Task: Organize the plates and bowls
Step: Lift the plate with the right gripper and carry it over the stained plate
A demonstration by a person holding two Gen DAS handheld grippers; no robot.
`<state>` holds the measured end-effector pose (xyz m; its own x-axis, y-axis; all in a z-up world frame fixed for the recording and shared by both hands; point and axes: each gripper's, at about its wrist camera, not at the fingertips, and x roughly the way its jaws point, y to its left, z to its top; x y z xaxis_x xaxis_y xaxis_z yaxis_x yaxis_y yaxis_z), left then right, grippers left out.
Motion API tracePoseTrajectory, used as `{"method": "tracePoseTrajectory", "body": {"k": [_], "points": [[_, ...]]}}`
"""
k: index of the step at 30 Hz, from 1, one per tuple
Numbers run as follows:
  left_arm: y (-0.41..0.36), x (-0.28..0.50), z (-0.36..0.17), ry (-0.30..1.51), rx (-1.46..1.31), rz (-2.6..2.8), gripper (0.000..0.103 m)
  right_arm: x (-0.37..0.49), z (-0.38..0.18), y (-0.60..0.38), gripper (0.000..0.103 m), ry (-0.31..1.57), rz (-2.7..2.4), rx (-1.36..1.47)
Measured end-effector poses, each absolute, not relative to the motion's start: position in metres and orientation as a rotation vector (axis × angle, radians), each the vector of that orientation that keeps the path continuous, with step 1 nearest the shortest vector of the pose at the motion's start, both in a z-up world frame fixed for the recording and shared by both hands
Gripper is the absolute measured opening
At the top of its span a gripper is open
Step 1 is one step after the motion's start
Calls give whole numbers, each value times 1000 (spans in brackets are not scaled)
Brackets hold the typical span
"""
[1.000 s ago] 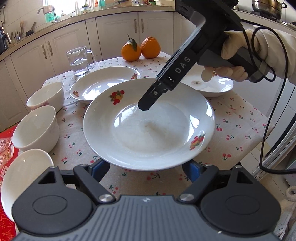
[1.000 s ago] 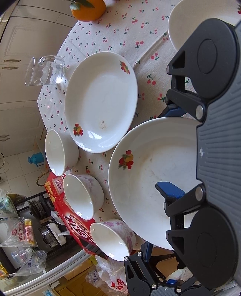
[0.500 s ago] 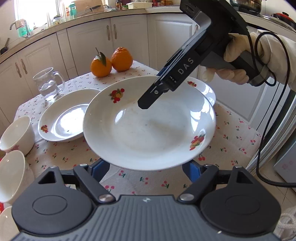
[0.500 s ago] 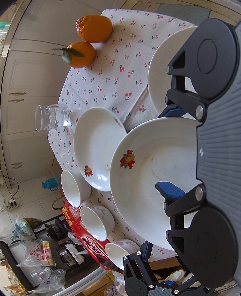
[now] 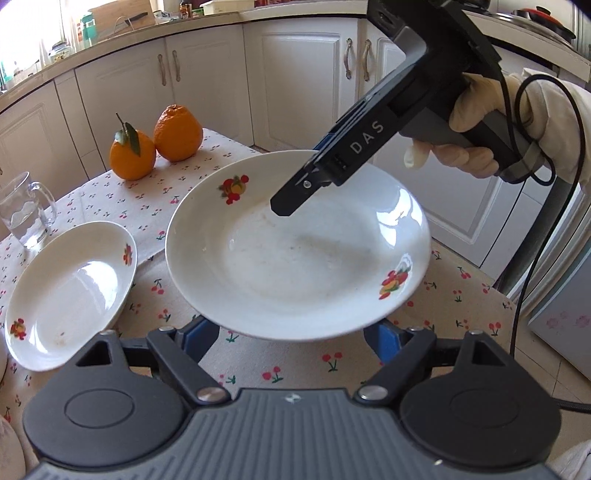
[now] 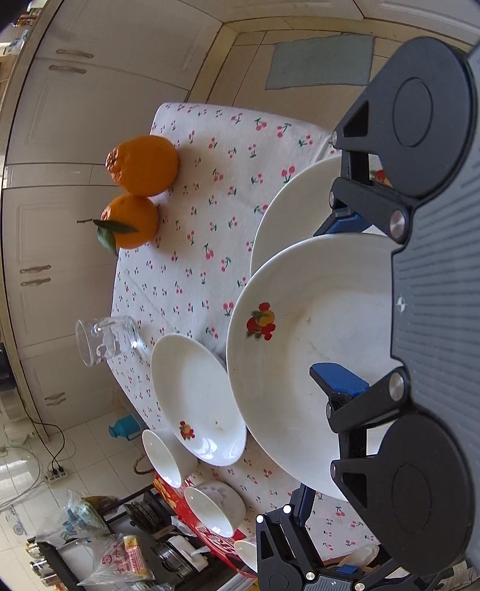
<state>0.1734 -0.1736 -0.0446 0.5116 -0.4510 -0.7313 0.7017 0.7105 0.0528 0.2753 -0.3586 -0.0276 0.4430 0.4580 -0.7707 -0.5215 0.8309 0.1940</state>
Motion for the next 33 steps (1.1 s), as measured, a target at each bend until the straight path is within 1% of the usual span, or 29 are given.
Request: {"method": "tracePoseTrajectory", "body": {"k": [16, 33], "points": [[-189, 192, -51, 757, 412, -710, 85, 289, -50, -382, 75, 941, 559, -26], [-191, 196, -55, 755, 405, -754, 86, 267, -51, -394, 75, 966, 487, -34]]}}
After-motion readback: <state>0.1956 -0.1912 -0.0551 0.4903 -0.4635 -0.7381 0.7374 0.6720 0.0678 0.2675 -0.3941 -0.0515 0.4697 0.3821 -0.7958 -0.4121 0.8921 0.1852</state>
